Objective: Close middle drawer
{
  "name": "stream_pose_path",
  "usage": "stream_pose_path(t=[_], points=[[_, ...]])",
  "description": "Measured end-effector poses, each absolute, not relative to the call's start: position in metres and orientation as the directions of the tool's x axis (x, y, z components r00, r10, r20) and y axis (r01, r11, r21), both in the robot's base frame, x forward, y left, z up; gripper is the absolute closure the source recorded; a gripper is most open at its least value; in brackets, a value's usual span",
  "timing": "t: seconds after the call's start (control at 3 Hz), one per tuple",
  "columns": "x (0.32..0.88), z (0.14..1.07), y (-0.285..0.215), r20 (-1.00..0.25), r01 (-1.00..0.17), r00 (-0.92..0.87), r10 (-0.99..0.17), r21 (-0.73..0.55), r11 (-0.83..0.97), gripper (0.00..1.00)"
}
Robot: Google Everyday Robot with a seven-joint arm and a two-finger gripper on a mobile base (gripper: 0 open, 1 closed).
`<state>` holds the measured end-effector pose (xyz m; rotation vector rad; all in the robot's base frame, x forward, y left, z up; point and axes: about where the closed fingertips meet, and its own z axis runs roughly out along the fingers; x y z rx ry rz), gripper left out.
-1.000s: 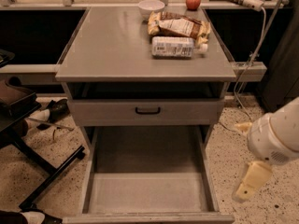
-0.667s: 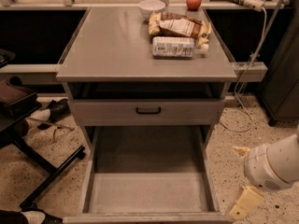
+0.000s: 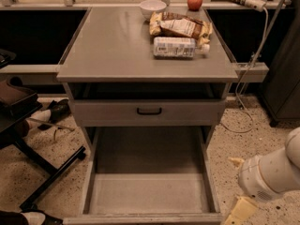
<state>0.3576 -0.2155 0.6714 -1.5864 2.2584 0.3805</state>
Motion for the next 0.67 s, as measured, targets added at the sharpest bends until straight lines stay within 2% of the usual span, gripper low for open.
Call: stream_pose_path(t=[0.67], points=[[0.325,0.59,-0.213,-0.409,-0.929,-0.365,-0.836,0.109,0.352,0.0]])
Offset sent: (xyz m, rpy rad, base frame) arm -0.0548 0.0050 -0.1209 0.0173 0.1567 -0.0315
